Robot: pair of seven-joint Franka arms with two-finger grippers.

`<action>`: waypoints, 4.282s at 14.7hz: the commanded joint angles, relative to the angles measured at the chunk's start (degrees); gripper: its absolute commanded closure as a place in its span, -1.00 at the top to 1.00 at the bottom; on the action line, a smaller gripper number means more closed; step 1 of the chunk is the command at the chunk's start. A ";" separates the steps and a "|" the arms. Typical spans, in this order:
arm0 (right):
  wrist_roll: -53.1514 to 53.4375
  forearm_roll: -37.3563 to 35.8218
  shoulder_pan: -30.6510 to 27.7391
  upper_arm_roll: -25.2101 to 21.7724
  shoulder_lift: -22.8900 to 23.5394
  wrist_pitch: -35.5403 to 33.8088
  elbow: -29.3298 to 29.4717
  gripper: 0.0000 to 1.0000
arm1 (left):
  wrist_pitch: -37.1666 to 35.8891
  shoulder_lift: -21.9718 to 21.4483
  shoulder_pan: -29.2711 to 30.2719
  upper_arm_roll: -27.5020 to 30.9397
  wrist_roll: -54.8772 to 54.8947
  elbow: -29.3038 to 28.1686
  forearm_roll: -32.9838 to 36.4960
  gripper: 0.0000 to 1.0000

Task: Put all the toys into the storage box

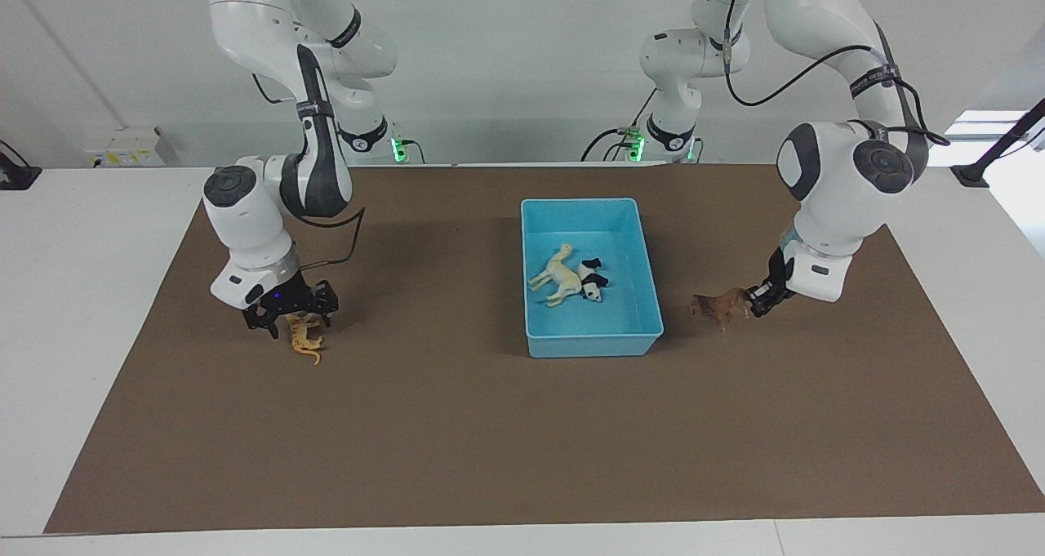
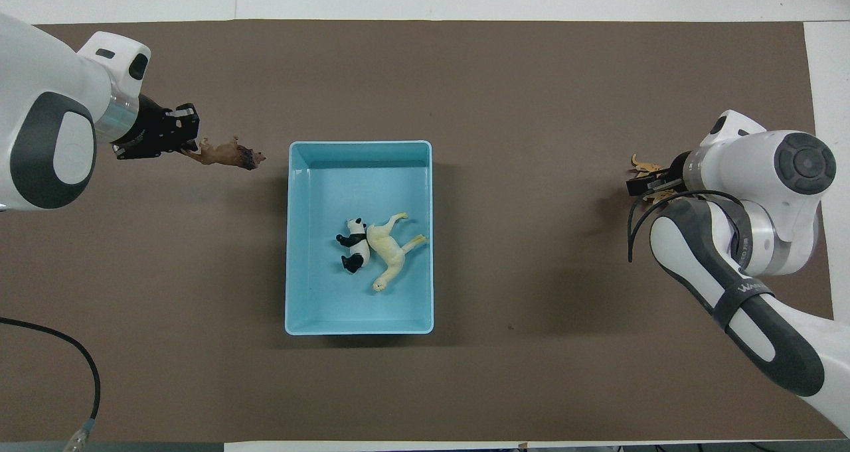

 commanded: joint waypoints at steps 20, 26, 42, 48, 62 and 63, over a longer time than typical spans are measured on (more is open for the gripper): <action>24.73 0.54 17.36 1.09 4.37 -30.58 31.19 -1.00 | -26.55 -17.82 -2.61 1.39 12.50 -0.37 3.51 1.00; 52.53 0.01 39.44 1.00 8.17 -31.42 38.81 -1.00 | -25.97 -19.76 0.37 1.21 18.05 -3.01 3.42 1.00; 56.91 -2.19 33.26 0.74 3.71 -27.89 34.32 1.00 | -20.32 -18.01 0.12 1.65 22.01 -2.49 1.94 1.00; 34.72 -1.13 16.36 0.83 -1.75 -31.04 34.32 1.00 | -23.12 -17.74 -4.72 6.40 24.04 -0.91 0.43 1.00; 19.17 2.21 0.88 0.65 -15.03 -63.66 36.26 1.00 | -22.69 -17.39 -4.36 6.22 25.62 -0.82 2.37 1.00; 18.82 2.03 0.88 0.57 -15.03 -63.31 36.17 1.00 | -22.69 -17.39 -4.36 6.31 25.44 -0.82 2.37 1.00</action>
